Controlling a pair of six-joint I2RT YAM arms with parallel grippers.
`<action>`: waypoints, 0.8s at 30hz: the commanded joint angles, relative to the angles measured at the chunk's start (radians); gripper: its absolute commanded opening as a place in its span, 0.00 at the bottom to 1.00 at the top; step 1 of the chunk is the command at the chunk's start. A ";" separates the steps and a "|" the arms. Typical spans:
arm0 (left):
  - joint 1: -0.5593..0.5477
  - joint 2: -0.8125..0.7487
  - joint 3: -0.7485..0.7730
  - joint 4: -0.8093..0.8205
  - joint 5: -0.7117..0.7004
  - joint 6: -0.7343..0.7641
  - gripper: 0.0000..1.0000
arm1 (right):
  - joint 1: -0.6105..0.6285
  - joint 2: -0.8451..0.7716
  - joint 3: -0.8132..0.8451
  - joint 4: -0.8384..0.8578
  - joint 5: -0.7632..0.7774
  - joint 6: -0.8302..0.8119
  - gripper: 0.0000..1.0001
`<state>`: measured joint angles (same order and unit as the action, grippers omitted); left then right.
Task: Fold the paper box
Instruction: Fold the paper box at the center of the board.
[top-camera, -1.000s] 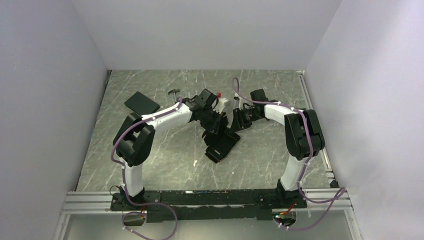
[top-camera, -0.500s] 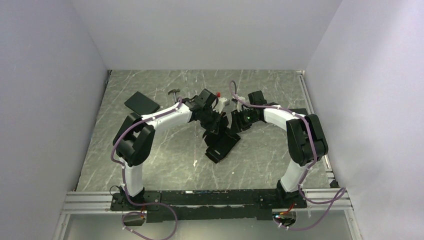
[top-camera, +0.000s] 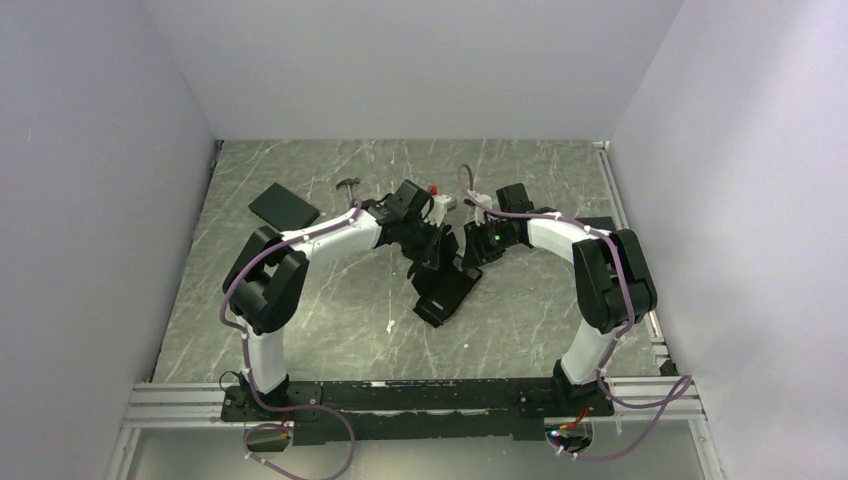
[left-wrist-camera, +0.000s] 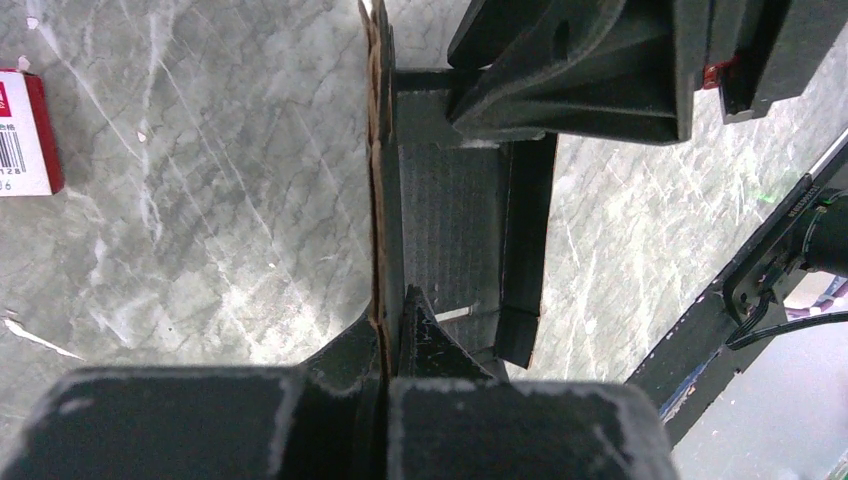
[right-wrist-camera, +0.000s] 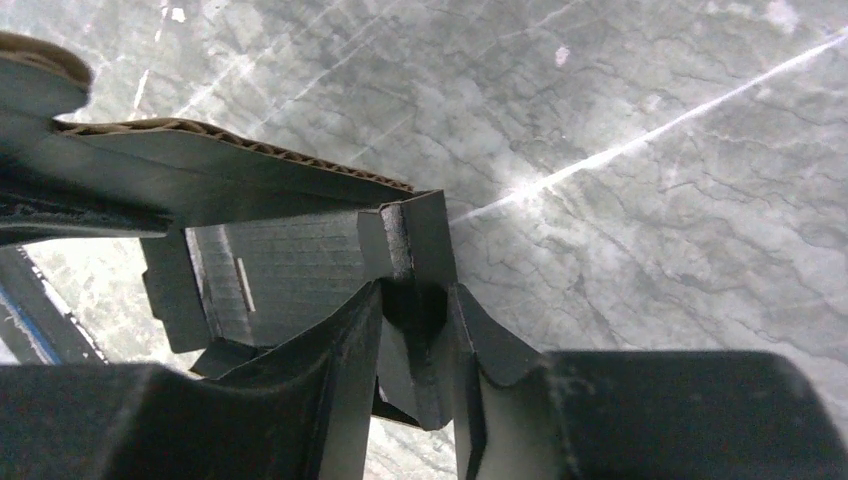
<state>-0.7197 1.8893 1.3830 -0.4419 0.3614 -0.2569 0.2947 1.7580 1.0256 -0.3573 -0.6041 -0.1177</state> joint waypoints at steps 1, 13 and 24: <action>-0.001 -0.046 -0.008 0.112 0.016 -0.026 0.00 | 0.017 -0.027 -0.010 -0.012 0.046 -0.015 0.30; -0.001 -0.055 -0.023 0.127 0.022 -0.038 0.00 | 0.055 -0.027 -0.009 -0.017 0.115 -0.051 0.19; 0.028 -0.082 -0.064 0.190 0.087 -0.132 0.00 | 0.137 -0.056 -0.043 0.034 0.373 -0.112 0.00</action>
<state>-0.7074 1.8713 1.3346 -0.3935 0.3866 -0.3328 0.4023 1.7191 1.0077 -0.3302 -0.3664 -0.2024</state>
